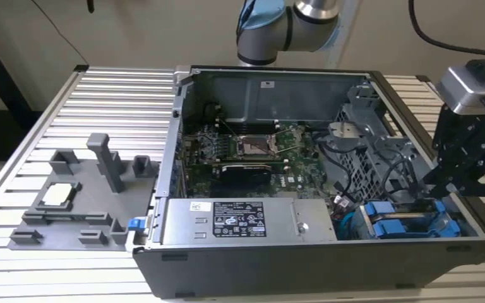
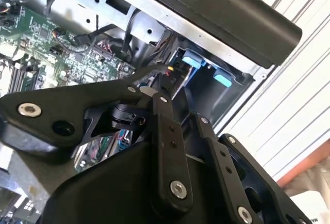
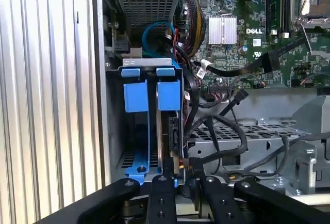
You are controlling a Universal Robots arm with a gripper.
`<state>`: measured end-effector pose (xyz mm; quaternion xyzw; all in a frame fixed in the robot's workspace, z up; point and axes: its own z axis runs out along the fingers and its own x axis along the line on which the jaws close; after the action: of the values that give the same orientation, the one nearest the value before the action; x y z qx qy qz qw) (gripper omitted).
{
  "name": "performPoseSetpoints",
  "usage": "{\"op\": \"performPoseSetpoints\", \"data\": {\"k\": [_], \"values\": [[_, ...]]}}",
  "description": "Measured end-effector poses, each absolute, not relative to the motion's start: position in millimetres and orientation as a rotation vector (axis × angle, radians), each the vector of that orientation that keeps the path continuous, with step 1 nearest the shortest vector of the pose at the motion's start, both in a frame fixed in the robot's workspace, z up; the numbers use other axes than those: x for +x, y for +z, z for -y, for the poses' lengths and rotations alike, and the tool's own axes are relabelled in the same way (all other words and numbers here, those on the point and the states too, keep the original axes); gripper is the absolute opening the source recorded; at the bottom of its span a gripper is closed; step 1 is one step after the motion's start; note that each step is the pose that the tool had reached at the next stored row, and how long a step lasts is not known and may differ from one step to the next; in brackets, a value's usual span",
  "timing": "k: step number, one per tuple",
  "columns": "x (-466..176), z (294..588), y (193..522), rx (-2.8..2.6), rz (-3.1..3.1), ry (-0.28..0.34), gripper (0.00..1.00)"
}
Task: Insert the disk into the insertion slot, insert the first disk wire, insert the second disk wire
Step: 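Insert the first disk wire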
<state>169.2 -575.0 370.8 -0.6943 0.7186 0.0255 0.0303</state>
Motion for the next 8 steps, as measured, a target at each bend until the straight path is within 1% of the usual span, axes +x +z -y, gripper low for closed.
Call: {"op": "performPoseSetpoints", "data": {"k": [4,8], "values": [[169,575,388,-2.140,-2.215,0.079,0.27],[169,575,388,-2.140,-2.215,0.079,0.27]]}}
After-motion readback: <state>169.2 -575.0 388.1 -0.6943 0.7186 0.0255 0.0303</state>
